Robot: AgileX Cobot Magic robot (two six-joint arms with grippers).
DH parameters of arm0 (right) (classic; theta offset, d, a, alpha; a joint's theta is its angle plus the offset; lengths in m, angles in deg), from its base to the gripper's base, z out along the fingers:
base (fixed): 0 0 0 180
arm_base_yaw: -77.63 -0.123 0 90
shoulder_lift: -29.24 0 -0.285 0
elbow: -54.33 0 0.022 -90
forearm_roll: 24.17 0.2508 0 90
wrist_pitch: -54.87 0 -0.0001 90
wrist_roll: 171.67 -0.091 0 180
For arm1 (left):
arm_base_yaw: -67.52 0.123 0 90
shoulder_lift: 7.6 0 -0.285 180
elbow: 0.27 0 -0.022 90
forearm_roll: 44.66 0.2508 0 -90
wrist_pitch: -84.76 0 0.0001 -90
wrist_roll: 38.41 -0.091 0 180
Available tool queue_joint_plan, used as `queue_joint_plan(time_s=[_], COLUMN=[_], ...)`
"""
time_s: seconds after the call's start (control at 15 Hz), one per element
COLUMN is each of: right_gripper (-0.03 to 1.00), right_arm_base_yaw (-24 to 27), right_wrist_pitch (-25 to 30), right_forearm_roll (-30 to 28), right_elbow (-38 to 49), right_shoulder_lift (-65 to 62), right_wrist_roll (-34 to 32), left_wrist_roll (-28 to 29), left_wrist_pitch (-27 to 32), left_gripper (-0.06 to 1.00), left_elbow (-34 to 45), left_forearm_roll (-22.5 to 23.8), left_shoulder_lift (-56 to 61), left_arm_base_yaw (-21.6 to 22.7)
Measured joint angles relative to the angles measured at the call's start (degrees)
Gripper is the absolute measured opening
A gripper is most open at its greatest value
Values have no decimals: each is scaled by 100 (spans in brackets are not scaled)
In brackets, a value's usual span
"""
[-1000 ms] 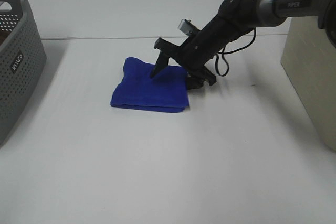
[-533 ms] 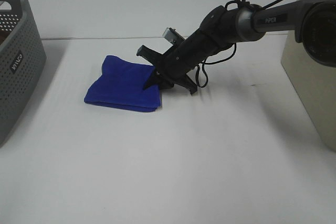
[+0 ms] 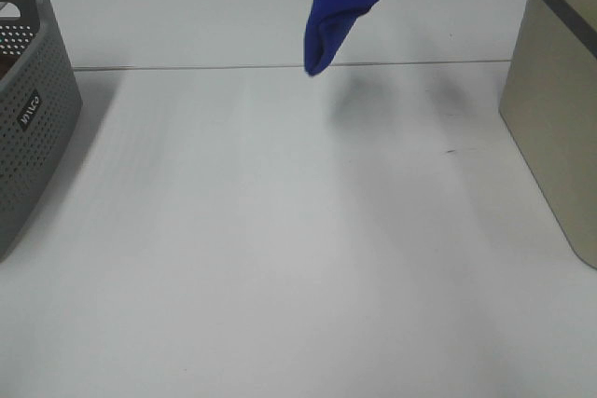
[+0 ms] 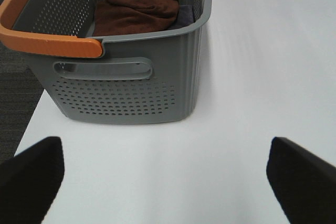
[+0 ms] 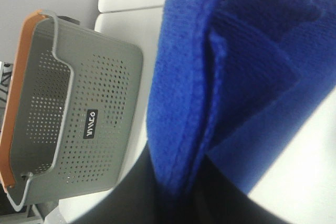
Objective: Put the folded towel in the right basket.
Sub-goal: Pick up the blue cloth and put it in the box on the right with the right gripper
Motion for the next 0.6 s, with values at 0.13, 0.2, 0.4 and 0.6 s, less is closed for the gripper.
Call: queue_joint_plan(time_s=[0.13,0.2,0.4,0.6], right_gripper=[10,10,10,10], right_arm_base_yaw=[676,1083,2068,2435], right_wrist_pitch=[264,269,275,332], right_forearm_roll=[-241,-401,-1346,-2744], right_elbow=[-619,-733,-590,539], right_shoulder_lift=[-395,-682,-1587,-2481], right_wrist_roll=[-264,-367,-447,-441], left_wrist_roll=[0,0,0,0], left_wrist_pitch=[0,0,0,0], left_gripper=[97,97,97,97], left_elbow=[0,0,0,0], left_forearm_roll=[17,23,23,23], left_shoulder_lift=[0,0,0,0], left_arm_base_yaw=[0,0,0,0])
